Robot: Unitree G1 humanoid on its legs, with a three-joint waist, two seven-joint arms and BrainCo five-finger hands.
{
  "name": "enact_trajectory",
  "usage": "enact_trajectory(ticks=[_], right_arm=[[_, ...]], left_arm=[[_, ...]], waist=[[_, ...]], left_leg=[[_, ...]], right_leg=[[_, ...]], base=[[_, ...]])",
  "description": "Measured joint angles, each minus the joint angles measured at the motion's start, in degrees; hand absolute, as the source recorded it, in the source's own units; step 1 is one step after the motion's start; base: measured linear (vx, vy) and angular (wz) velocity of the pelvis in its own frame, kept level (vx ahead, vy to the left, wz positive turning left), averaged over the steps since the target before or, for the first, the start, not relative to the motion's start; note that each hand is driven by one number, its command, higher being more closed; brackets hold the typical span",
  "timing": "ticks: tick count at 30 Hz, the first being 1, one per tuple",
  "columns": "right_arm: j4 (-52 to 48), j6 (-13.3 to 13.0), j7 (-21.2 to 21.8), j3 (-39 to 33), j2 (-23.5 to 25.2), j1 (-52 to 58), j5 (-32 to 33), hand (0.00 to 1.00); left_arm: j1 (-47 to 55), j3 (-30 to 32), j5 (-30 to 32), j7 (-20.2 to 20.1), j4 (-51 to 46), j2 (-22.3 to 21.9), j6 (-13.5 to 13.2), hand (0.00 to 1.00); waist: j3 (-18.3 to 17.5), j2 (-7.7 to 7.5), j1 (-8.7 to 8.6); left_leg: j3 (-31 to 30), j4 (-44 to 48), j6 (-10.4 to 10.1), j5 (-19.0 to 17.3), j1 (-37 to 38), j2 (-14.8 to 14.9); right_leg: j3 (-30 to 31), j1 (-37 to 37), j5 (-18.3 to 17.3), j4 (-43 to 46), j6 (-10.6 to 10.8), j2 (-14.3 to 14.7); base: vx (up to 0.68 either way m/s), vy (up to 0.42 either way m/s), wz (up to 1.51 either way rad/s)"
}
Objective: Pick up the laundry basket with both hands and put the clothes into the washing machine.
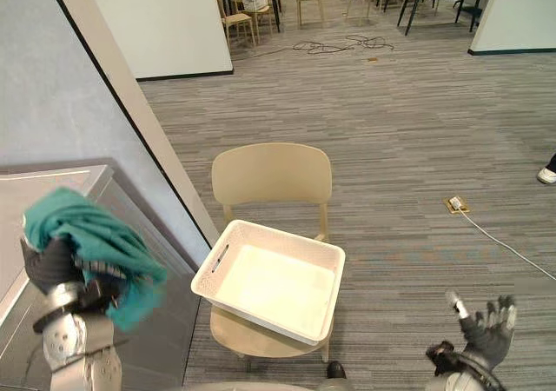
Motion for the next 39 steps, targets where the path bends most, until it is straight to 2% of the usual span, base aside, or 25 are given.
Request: enact_trajectory(ticks=[4,5,8,10,13,17,19,23,24,25,26,28,29,31,33,34,35,36,37,38,39], right_arm=[[9.1,1.7,1.6,2.6,-0.2,0.3,0.0,0.0],[15.3,2.4,2.7,3.3,-0.4,-0.1,0.0,0.0],[24.5,3.0,3.3,2.8,-1.1,-1.4,0.0,0.0],[33.5,3.8,3.2,1.9,-2.3,-3.1,0.0,0.0],[41.0,4.5,3.1,1.9,-3.6,-5.3,-0.6,0.0],[45.6,4.9,2.0,2.0,-4.3,-9.1,-2.7,0.0],[47.0,4.8,1.7,3.6,-4.7,-12.1,-2.9,0.0],[48.1,4.8,0.9,6.1,-7.8,-16.2,-3.1,0.0],[48.0,4.8,0.9,6.1,-8.8,-17.3,-3.1,0.0],[47.9,4.8,0.9,6.1,-9.1,-18.0,-3.3,0.0],[47.6,4.4,1.0,6.7,-8.8,-18.9,-4.4,0.0],[47.1,4.0,0.9,7.1,-9.4,-18.8,-5.0,0.0],[47.0,4.0,1.0,7.1,-9.4,-18.8,-5.0,0.0],[46.2,3.8,0.7,7.0,-9.2,-18.8,-5.0,0.0],[46.1,3.9,-0.3,5.9,-9.3,-18.8,-5.0,0.0],[45.9,3.9,-1.5,5.1,-9.3,-18.9,-5.1,0.0],[46.0,3.9,-1.7,4.8,-9.2,-18.9,-5.1,0.0],[46.4,4.2,-2.6,2.9,-8.3,-19.3,-5.1,0.0],[47.0,4.6,-2.8,2.7,-6.1,-19.4,-5.1,0.0],[47.3,4.6,-2.9,2.7,-5.0,-19.5,-5.1,0.0],[47.9,4.7,-3.1,1.9,-3.9,-19.7,-5.0,0.0]], left_arm=[[1.6,-1.8,-0.8,-2.3,5.4,-0.3,0.2,1.0],[1.6,-1.9,-1.2,-3.0,11.5,-0.3,0.6,1.0],[1.5,-2.0,-1.5,-3.2,20.9,-0.4,1.7,1.0],[1.1,-2.7,-2.3,-3.1,31.0,-0.1,3.1,1.0],[1.0,-3.2,-2.3,-2.9,40.5,-0.1,4.3,1.0],[0.7,-3.7,-2.4,-2.9,42.0,-0.4,5.0,1.0],[-1.2,-4.0,-2.4,-3.0,41.9,-0.1,5.0,1.0],[-4.4,-7.4,-3.2,-3.2,41.1,0.6,5.1,1.0],[-4.8,-8.0,-3.3,-3.2,40.4,0.6,5.1,1.0],[-4.9,-8.4,-3.3,-3.2,39.8,0.7,5.1,1.0],[-5.6,-8.8,-3.2,-3.2,38.3,1.3,5.1,1.0],[-5.8,-10.2,-3.2,-3.2,37.8,1.3,5.1,1.0],[-5.9,-10.6,-3.2,-3.2,37.7,1.3,5.1,1.0],[-6.5,-12.0,-3.2,-3.1,36.8,1.4,5.1,1.0],[-7.9,-13.6,-3.2,-2.9,36.8,1.5,5.2,1.0],[-8.7,-14.5,-3.2,-2.8,36.9,1.6,5.2,1.0],[-8.9,-14.6,-3.2,-2.8,36.9,1.5,5.2,1.0],[-10.4,-14.9,-3.1,-2.4,37.6,1.2,5.2,1.0],[-10.7,-14.4,-3.1,-1.7,37.6,1.7,5.0,1.0],[-10.6,-14.3,-3.1,-1.6,37.7,2.3,5.0,1.0],[-10.1,-14.5,-3.1,-1.6,37.8,3.7,5.0,1.0]], waist=[[0.0,-0.19,1.59],[-0.1,-0.13,2.36],[0.0,-0.23,2.47],[0.0,-0.31,2.6],[0.2,-1.03,3.18],[1.8,-3.24,4.59],[4.4,-4.66,4.84],[6.6,-4.89,5.56],[7.5,-3.41,5.64],[7.6,-3.85,5.65],[8.6,-4.35,5.52],[8.8,-3.44,5.65],[8.7,-3.38,5.65],[8.7,-3.37,5.55],[8.7,-3.43,5.45],[8.5,-3.07,5.35],[8.4,-2.94,5.27],[8.0,-3.22,5.29],[7.6,-4.77,5.84],[7.3,-5.27,5.92],[7.0,-5.9,5.9]], left_leg=[[0.1,2.2,-0.1,-1.6,-0.1,0.6],[0.2,2.8,0.0,-1.8,-0.1,0.8],[1.8,4.0,0.2,-1.7,-0.9,1.6],[4.4,4.5,0.3,-1.5,-0.8,2.3],[4.5,4.8,0.3,-1.5,-0.6,1.7],[3.9,7.6,1.0,-2.3,-3.9,1.6],[1.3,12.4,1.8,-2.9,-8.7,1.4],[-5.6,18.7,2.2,-2.5,-18.5,-0.1],[-7.4,18.6,4.5,-1.1,-20.5,-0.9],[-8.0,16.3,6.5,0.0,-20.4,-1.4],[-3.7,19.5,6.9,-2.6,-20.8,0.7],[-1.0,28.4,7.6,-3.8,-20.6,4.0],[-0.6,29.3,7.6,-3.8,-19.5,5.0],[1.2,29.3,7.6,-3.8,-15.7,10.8],[2.6,27.5,6.7,-3.1,-13.5,14.0],[4.0,24.6,5.5,-1.6,-11.4,14.9],[4.1,23.4,4.1,-2.4,-11.0,14.8],[5.1,21.5,-1.0,-6.0,-11.2,13.4],[4.6,22.7,-3.5,-7.4,-12.6,12.7],[4.4,24.5,-4.8,-8.3,-13.9,12.6],[3.2,28.7,-5.2,-10.9,-16.1,12.5]], right_leg=[[-1.0,0.6,-1.3,1.8,-0.2,-0.1],[-1.6,0.8,-1.9,2.4,-0.3,-0.1],[-3.1,0.8,-2.8,3.7,-0.3,-0.3],[-4.4,0.8,-4.5,6.0,0.0,-1.0],[-4.5,-0.1,-6.8,9.4,0.4,-2.2],[-4.5,-4.4,-9.3,15.4,0.3,-3.2],[-6.0,-8.0,-11.8,21.2,-0.1,-4.4],[-11.0,-14.9,-16.2,30.6,-1.0,-7.8],[-13.2,-15.4,-17.5,32.7,-1.6,-8.9],[-14.6,-15.1,-18.0,32.8,-1.9,-9.5],[-18.7,-14.0,-17.6,32.5,-3.1,-12.4],[-22.9,-11.1,-17.6,32.1,-3.3,-13.4],[-24.1,-10.4,-17.6,32.0,-3.3,-13.8],[-26.9,-9.8,-17.4,32.9,-3.1,-14.8],[-28.2,-11.1,-16.9,34.6,-2.2,-16.5],[-28.8,-12.2,-16.1,35.5,-0.9,-17.8],[-28.9,-12.4,-15.8,35.7,-0.5,-18.1],[-29.4,-12.8,-13.5,34.5,0.8,-19.0],[-30.0,-12.5,-10.9,31.6,1.4,-19.2],[-30.5,-11.7,-9.3,29.8,1.7,-19.1],[-31.1,-10.1,-6.6,26.2,2.2,-18.8]], base=[[-0.02,0.003,0.09],[-0.02,-0.008,0.19],[-0.01,-0.009,0.29],[0.01,-0.004,0.32],[0.01,0.022,0.12],[-0.01,0.002,0.11],[-0.07,-0.062,0.45],[-0.08,-0.087,0.91],[-0.09,-0.11,1.18],[-0.07,-0.119,1.38],[-0.05,-0.093,1.16],[-0.05,-0.078,1.11],[-0.06,-0.036,0.96],[-0.09,0.051,0.75],[-0.1,0.197,0.64],[-0.09,0.296,0.54],[-0.11,0.388,0.58],[-0.15,0.414,0.41],[-0.16,0.404,0.37],[-0.18,0.458,0.16],[-0.15,0.386,0.2]])
